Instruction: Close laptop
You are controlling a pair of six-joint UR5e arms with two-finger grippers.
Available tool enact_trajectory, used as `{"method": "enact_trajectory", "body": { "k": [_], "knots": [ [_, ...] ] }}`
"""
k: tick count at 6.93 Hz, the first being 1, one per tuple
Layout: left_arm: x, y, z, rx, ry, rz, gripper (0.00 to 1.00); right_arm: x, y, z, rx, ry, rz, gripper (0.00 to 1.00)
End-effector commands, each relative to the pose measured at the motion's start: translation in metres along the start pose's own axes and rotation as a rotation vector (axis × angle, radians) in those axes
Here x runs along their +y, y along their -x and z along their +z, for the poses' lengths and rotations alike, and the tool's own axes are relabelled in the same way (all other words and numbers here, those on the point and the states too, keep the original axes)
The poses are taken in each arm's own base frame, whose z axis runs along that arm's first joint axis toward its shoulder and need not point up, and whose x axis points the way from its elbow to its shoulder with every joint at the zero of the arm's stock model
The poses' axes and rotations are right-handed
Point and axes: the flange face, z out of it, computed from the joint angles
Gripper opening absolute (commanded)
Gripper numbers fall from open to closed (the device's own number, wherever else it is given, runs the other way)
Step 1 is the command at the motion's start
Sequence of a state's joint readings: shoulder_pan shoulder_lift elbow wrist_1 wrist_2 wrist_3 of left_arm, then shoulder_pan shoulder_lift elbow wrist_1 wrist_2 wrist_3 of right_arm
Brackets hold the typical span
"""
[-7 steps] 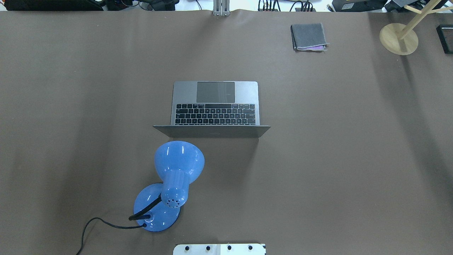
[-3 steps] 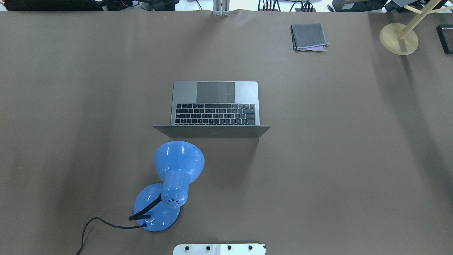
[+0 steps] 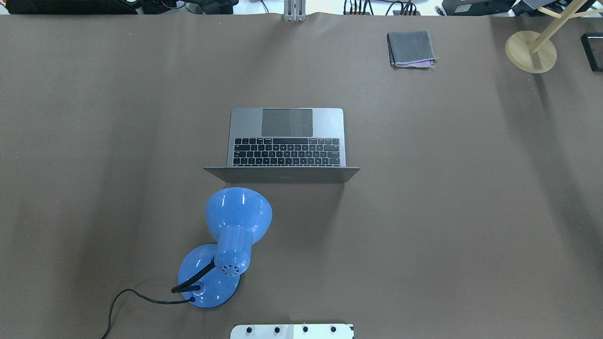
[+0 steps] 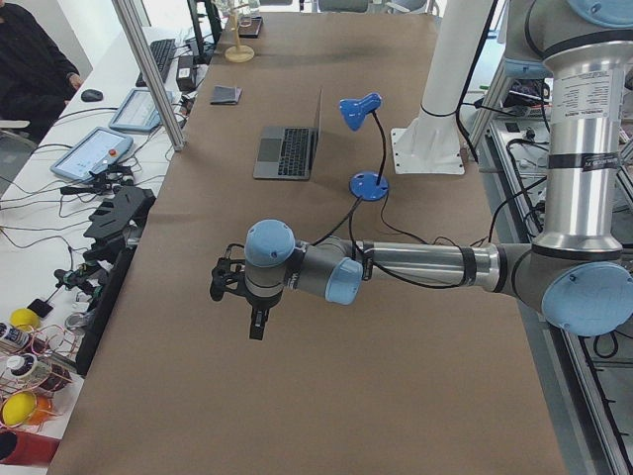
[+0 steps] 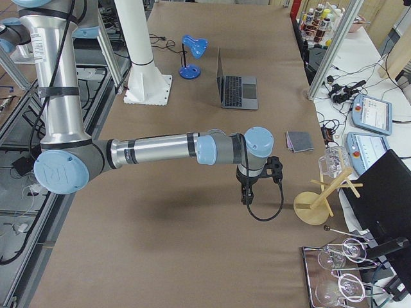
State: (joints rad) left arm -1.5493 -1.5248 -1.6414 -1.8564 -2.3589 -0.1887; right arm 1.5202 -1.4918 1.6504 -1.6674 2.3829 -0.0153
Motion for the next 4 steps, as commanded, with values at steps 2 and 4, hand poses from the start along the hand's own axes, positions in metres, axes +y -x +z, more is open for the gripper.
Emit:
{"method": "enact_trajectory", "body": {
  "k": [2,4],
  "knots": [
    [0.000,0.001,0.000,-0.001,0.000,0.000,0.98,-0.001,0.001,-0.001,-0.002,-0.003,-0.003,1.00],
    [-0.001,-0.003,0.002,0.001,0.003,0.006,0.98,-0.010,0.011,-0.009,-0.008,-0.020,-0.021,1.00]
  ]
}}
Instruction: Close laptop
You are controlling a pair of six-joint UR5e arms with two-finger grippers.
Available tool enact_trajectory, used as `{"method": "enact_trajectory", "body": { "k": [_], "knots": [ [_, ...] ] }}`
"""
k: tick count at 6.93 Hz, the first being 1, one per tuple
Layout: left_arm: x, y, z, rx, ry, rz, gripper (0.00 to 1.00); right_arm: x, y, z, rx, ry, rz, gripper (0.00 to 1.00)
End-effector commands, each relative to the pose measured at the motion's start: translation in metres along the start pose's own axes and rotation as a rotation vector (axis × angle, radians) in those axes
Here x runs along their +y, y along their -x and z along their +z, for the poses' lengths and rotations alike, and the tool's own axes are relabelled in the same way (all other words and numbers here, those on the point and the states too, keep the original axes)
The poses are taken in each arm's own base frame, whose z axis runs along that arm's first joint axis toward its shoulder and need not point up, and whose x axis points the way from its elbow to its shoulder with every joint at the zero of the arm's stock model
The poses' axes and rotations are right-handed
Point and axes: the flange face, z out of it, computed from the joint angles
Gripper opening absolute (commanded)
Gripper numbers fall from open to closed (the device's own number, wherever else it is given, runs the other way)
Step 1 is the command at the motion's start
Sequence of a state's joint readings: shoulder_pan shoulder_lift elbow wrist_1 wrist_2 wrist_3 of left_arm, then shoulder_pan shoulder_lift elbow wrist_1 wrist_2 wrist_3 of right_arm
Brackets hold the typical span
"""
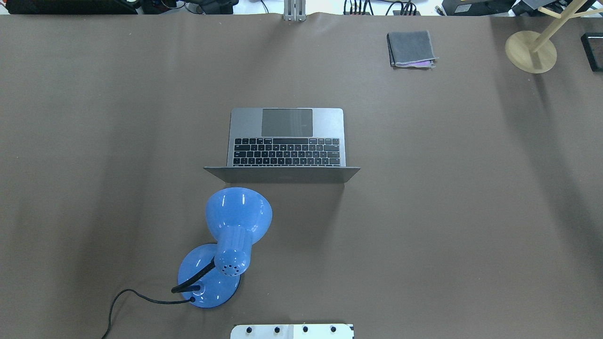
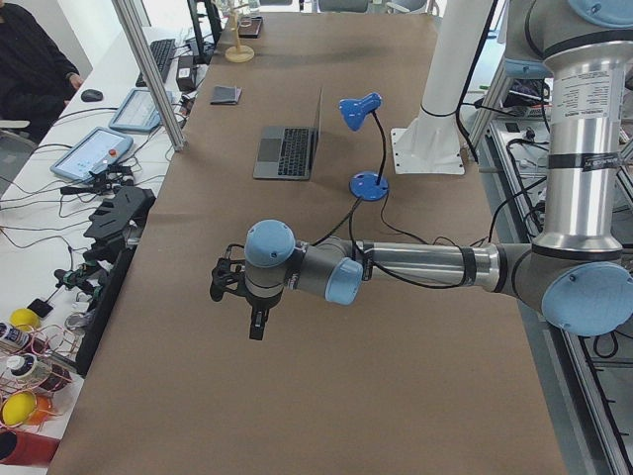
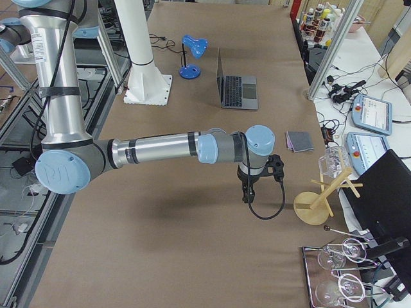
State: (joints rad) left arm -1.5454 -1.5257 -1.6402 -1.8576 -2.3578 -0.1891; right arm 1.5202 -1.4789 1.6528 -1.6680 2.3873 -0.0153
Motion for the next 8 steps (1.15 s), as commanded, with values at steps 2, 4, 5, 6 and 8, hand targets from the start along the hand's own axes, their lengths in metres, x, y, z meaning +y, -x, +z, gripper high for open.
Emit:
{"method": "enact_trajectory", "body": {
  "k": [2,4,5,6,8],
  "knots": [
    [-0.007,-0.006,-0.001,0.002,-0.004,0.009,0.98,-0.023,0.032,-0.005,0.000,-0.008,-0.056,1.00],
    [-0.055,-0.077,0.007,0.036,-0.009,-0.005,0.98,-0.054,0.084,-0.006,-0.039,-0.012,-0.045,1.00],
    [-0.072,-0.139,0.029,0.067,0.021,-0.031,0.98,-0.065,0.128,-0.001,-0.135,0.011,0.058,1.00],
    [-0.081,-0.211,0.052,0.108,0.050,-0.027,0.98,-0.071,0.156,0.000,-0.183,0.001,0.012,1.00],
    [-0.079,-0.317,0.074,0.201,0.074,-0.050,0.97,-0.069,0.204,0.031,-0.211,0.053,-0.049,0.98]
  ]
}}
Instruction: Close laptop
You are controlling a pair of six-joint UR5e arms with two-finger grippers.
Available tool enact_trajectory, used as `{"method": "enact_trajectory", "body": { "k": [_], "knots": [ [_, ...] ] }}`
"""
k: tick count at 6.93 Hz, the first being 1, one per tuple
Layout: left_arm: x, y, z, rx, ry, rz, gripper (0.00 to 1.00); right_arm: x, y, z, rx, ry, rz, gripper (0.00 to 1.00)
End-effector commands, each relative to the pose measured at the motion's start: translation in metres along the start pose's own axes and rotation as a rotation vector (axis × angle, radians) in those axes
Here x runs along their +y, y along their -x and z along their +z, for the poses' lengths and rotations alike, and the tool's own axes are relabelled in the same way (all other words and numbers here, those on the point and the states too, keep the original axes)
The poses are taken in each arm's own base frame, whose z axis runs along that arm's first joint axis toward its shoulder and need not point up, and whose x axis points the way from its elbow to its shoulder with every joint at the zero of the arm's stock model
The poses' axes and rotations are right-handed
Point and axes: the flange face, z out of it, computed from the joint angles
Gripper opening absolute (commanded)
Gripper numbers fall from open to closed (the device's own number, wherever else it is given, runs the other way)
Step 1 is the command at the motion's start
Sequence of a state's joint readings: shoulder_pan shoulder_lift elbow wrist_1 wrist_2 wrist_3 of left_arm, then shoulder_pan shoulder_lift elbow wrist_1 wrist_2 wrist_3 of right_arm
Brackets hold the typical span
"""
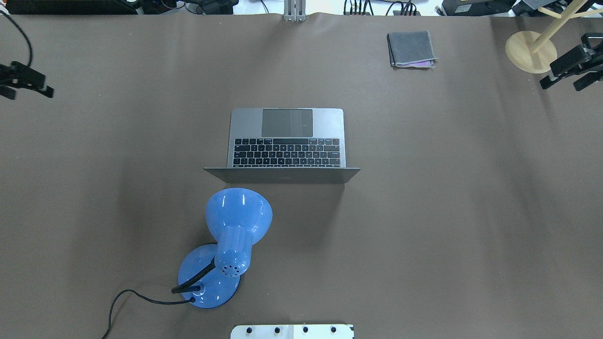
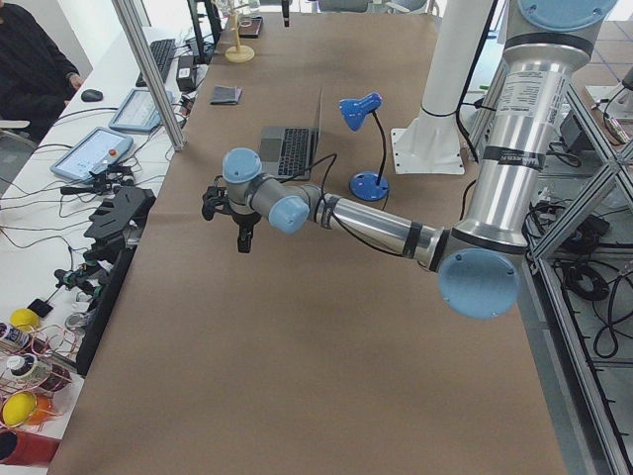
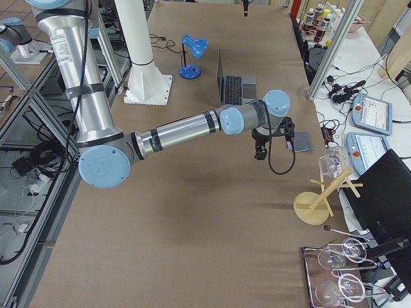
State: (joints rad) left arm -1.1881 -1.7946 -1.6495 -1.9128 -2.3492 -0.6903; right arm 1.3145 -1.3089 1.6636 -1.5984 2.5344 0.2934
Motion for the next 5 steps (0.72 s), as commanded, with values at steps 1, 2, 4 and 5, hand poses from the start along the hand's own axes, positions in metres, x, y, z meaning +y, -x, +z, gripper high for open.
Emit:
{"method": "enact_trajectory", "body": {
  "k": [1,2,4,5],
  "knots": [
    [0.024,-0.085,0.043,0.092,0.042,0.002,0.96,0.008,0.052,0.032,-0.098,0.075,-0.065,0.82],
    [0.043,-0.116,0.066,0.112,0.090,0.010,0.76,0.023,0.084,0.041,-0.147,0.106,-0.113,0.61],
    [0.080,-0.158,0.091,0.137,0.159,0.040,0.00,0.077,0.153,0.070,-0.149,0.177,-0.064,0.00],
    [0.092,-0.171,0.093,0.150,0.177,0.050,0.00,0.094,0.172,0.088,-0.167,0.199,-0.107,0.00]
  ]
}}
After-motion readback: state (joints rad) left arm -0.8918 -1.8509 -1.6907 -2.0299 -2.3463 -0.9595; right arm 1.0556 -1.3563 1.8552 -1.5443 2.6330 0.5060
